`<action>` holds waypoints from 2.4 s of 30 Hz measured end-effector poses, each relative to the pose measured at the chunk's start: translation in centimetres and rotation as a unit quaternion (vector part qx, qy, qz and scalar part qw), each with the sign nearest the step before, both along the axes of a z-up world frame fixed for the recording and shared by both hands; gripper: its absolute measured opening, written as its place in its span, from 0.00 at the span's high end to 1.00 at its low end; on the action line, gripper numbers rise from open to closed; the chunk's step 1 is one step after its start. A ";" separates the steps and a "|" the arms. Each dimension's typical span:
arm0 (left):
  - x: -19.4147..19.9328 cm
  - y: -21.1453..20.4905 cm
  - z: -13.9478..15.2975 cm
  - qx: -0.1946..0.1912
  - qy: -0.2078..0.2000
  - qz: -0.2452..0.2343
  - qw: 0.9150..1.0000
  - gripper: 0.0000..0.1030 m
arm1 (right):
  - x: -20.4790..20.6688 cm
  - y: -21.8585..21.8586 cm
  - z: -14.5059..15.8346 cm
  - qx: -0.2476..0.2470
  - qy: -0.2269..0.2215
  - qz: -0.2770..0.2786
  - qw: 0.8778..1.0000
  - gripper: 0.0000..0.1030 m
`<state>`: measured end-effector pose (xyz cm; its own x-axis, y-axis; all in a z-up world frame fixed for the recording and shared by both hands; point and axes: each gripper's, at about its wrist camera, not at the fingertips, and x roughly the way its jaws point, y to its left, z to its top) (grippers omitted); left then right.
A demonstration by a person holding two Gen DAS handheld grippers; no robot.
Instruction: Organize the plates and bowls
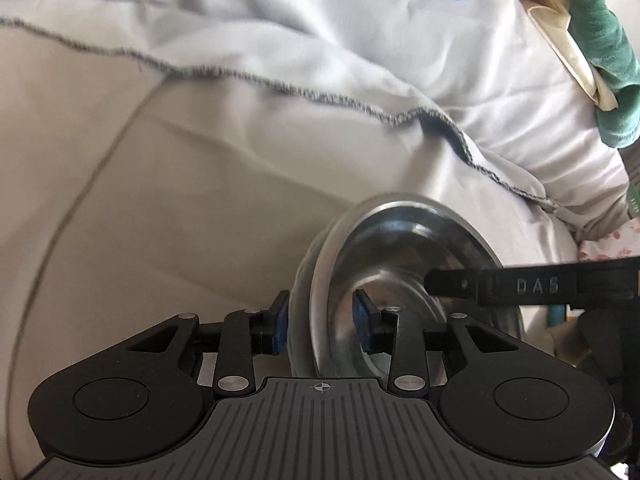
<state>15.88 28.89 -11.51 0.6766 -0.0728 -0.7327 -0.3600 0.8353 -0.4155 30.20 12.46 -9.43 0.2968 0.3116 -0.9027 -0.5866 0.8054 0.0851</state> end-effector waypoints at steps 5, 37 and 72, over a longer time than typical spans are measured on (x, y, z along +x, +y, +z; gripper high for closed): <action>-1.1 0.2 1.3 0.017 -0.033 0.025 0.999 0.73 | -1.3 -1.1 1.1 0.018 -0.031 0.001 0.999 0.29; 4.6 -18.2 9.0 0.045 -0.052 -0.125 0.990 0.74 | -1.9 -26.5 4.5 0.156 -0.141 -0.188 0.959 0.37; 8.4 -20.2 2.5 0.015 0.087 -0.134 0.987 0.56 | -0.2 -26.6 -4.2 0.269 0.077 -0.125 0.952 0.43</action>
<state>24.29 8.66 -9.03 0.4988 -0.2091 -0.8411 -0.1875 0.9214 -0.3403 30.02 -14.13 -13.61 0.2994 0.6782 -0.6712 -0.3299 0.7336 0.5941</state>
